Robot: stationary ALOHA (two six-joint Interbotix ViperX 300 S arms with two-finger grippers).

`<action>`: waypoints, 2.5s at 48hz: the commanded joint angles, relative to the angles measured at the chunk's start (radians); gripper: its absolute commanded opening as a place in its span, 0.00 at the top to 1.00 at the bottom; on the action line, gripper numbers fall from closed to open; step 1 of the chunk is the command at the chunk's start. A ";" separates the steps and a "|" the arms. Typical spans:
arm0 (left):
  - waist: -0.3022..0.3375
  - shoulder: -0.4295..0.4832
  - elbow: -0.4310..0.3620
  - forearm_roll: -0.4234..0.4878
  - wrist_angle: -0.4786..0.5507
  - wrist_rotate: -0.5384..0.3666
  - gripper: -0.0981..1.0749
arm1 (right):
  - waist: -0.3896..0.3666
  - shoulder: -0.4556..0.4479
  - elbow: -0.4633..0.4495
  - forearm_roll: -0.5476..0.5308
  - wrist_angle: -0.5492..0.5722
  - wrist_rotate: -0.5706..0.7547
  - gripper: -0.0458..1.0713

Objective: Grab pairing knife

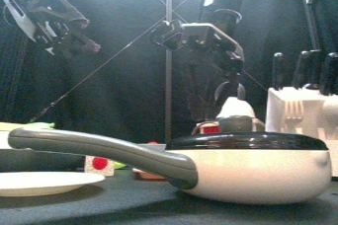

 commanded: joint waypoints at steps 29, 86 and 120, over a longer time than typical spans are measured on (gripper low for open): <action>0.009 -0.002 -0.012 0.000 -0.006 0.002 0.14 | 0.012 -0.373 0.058 -0.066 -0.178 0.066 0.18; 0.017 -0.002 -0.006 -0.002 -0.008 0.002 0.14 | -0.031 -0.715 0.227 0.008 -0.064 0.295 0.20; 0.017 -0.003 -0.006 0.000 -0.006 0.002 0.14 | 0.383 -0.555 0.225 -0.348 0.295 0.917 0.26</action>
